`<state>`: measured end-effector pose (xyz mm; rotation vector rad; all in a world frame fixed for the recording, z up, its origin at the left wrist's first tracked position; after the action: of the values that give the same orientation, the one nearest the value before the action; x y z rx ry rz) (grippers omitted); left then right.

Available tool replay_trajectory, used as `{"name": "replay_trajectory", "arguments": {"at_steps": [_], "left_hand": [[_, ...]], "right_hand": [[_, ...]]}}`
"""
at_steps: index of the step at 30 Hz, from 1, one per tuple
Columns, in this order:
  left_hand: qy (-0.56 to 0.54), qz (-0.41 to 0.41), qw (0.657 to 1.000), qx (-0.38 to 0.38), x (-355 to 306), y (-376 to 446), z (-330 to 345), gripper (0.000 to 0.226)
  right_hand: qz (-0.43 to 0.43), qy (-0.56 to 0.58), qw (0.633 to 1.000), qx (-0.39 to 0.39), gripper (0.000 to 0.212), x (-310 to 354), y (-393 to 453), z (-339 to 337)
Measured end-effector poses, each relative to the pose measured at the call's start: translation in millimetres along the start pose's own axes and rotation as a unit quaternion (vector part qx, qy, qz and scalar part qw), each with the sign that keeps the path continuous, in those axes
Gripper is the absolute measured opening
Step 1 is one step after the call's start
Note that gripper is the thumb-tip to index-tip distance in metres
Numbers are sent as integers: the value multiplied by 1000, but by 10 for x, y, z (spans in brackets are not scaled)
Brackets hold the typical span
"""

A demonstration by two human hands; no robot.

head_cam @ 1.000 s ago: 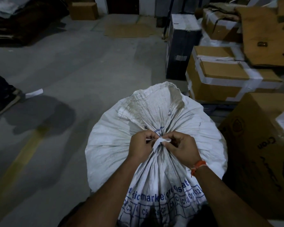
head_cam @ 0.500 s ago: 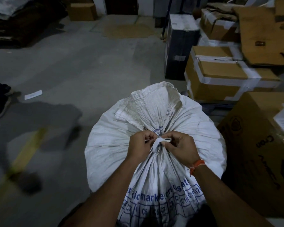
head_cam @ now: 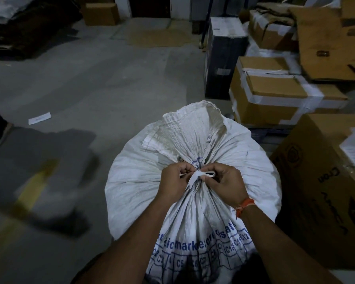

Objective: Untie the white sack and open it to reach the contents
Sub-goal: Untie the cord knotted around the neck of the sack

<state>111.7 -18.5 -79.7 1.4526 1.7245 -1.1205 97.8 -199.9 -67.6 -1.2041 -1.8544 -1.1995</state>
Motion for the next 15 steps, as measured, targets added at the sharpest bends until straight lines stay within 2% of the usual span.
{"name": "replay_trajectory", "arguments": {"at_steps": [7, 15], "left_hand": [[-2, -18, 1000, -10, 27, 31, -150, 3], [-2, -11, 1000, -7, -20, -19, -8, 12]], "right_hand": [[5, 7, 1000, -5, 12, -9, 6, -5], [19, 19, 1000, -5, 11, -78, 1, 11]]}}
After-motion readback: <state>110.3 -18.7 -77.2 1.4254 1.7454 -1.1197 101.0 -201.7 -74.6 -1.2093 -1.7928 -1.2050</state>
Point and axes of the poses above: each hand's wrist, its own y-axis towards the middle knuckle, its own z-axis out of the palm, x = y × z, the point moved 6 cm from there along y, towards the middle knuckle, and after that the axes turned 12 degrees about -z, right-handed, at the moved point
